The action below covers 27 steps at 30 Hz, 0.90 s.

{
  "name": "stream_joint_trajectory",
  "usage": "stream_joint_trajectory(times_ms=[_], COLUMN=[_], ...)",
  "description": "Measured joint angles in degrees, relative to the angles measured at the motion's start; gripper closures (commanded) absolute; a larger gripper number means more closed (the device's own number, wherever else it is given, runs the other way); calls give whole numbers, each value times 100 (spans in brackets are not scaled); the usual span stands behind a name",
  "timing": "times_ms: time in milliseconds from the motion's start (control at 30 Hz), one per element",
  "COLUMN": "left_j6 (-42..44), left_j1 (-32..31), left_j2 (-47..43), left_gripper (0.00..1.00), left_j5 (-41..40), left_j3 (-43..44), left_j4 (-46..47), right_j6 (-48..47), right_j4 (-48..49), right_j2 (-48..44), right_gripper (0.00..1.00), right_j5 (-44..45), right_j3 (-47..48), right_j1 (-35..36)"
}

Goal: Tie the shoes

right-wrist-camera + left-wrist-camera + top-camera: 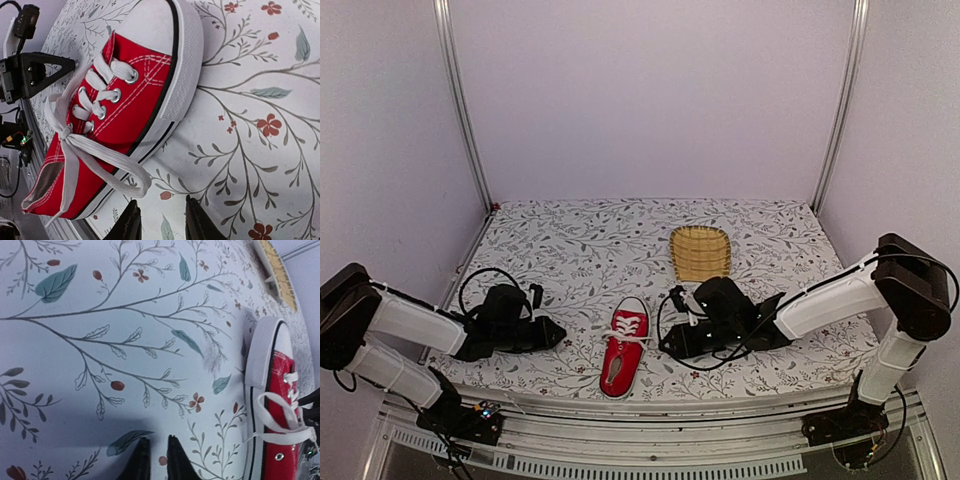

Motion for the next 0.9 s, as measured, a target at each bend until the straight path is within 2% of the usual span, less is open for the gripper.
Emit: stream_joint_trajectory(times_ms=[100,167,267,467,567,767,900], left_j6=[164,249,461,1027,1357,1818,2166], left_j1=[20,46,125,708,1467,3987,4872], left_j2=[-170,-363,-584,-647,-625,-817,-1187], left_gripper=[36,29,24,21,20,17,16], left_j5=[48,50,50,262,435,719,389], left_j3=[26,74,271,922,1196,1215,820], left_j4=[-48,-179,-431,-802,-872,-629,-116], right_j6=[-94,-195,-299,-645,-870,-1445,-1805], right_j4=[-52,-92,-111,-151,-199,-297,-160], right_j2=[-208,-415,-715,-999,-999,-1392,-2212], right_gripper=[35,29,15,10,8,6,5], right_j5=[46,101,146,76,39,-31,-118], right_j3=[-168,-249,-271,-186,-72,-116,-483], right_j1=[-11,-28,-66,-590,-1213,-2924,-4457])
